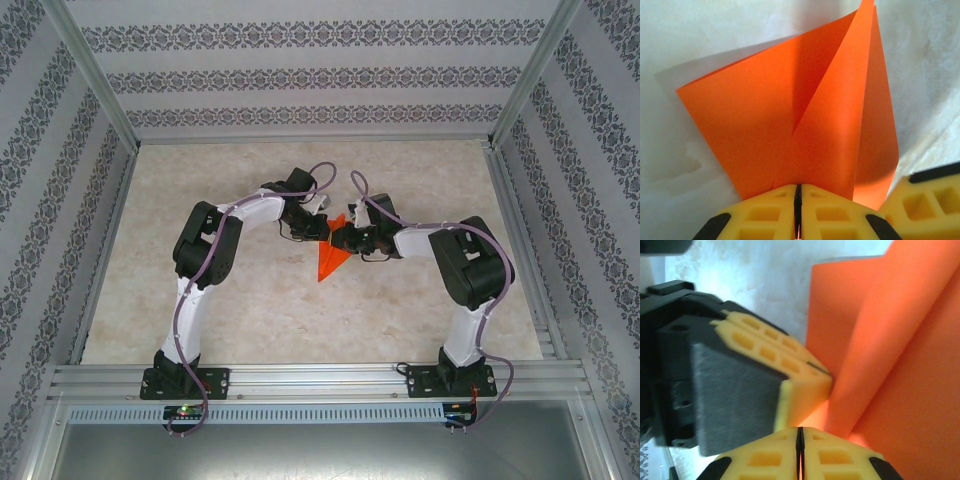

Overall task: Fold a paper plane with a square sheet of paper (pick it up from the middle)
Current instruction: Fourth fold the wing at the center of the table.

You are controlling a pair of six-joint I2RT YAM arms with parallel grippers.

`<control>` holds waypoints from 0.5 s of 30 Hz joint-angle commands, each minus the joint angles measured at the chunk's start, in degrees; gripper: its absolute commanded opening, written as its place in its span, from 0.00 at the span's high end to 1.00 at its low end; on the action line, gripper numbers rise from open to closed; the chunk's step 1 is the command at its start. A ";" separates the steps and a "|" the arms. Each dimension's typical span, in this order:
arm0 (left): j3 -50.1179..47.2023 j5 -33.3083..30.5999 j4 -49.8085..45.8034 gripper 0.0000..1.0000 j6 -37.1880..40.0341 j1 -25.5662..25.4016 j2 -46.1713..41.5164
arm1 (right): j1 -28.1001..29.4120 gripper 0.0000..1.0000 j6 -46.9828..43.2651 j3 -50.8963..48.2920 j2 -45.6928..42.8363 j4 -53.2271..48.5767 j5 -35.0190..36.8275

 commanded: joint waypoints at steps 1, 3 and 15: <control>-2.40 -5.40 -1.16 0.89 2.00 -0.07 1.92 | -0.91 0.90 -1.20 2.46 2.12 -0.91 -0.40; -2.56 -5.41 -1.14 0.89 1.96 0.00 1.93 | -1.28 0.90 -1.76 3.31 3.05 -1.94 -0.05; -2.59 -6.56 -1.16 0.89 2.63 0.24 2.53 | -1.74 0.91 -3.25 4.51 1.71 -6.47 2.37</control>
